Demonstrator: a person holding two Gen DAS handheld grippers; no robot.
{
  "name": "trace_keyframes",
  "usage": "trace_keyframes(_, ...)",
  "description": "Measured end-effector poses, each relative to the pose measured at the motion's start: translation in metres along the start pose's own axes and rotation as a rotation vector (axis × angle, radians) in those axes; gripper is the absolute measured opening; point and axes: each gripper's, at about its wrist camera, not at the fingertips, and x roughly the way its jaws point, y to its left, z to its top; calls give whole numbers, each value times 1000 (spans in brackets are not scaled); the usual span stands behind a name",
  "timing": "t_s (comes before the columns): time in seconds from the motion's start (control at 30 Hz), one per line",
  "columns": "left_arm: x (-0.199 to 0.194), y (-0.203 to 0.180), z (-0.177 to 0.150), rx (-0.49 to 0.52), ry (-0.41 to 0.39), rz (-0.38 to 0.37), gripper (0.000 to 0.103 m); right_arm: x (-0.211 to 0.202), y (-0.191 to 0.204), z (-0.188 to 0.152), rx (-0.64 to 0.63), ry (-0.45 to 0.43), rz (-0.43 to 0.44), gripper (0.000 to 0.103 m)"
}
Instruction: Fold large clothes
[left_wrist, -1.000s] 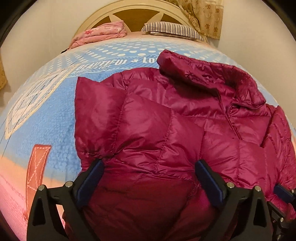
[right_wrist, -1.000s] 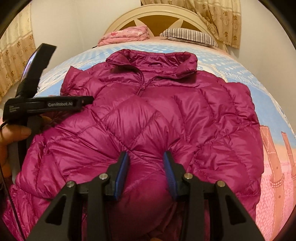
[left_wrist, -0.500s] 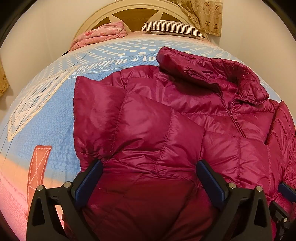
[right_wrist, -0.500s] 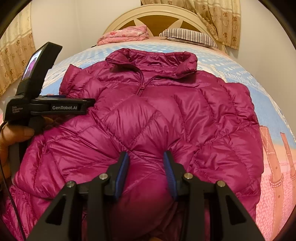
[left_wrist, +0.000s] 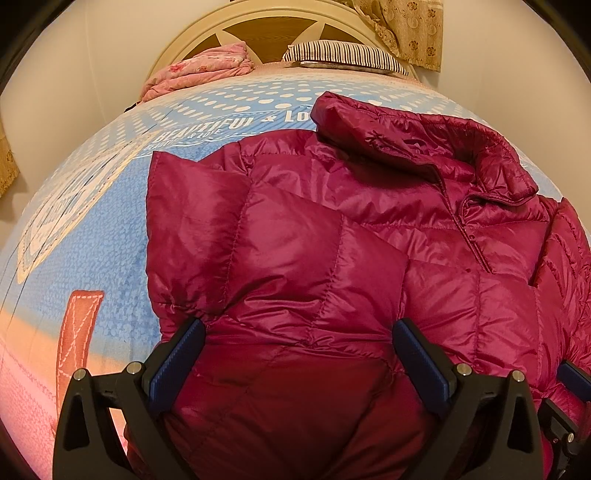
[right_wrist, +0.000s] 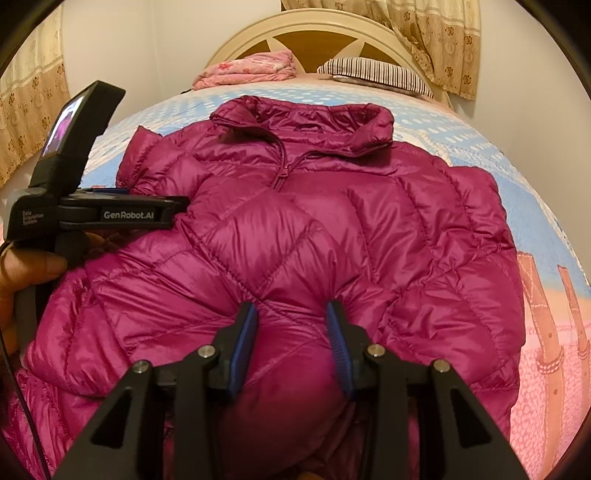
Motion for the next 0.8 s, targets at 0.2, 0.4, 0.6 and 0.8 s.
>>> trace_keyframes(0.2,0,0,-1,-1,-1,0,102,1,0,0,-3,-1,-4,42)
trace_keyframes(0.4,-13,2,1,-8,31,28,102,1,-2,1,-1,3,3,42)
trace_keyframes(0.6,-83,16,34,-12,-90,-25,102,-17,-13,20,-34,24,75,69)
trace_keyframes(0.8,-60,20,88,-35,-48,-82,102,-27,-48,80,-23,-2,73,75)
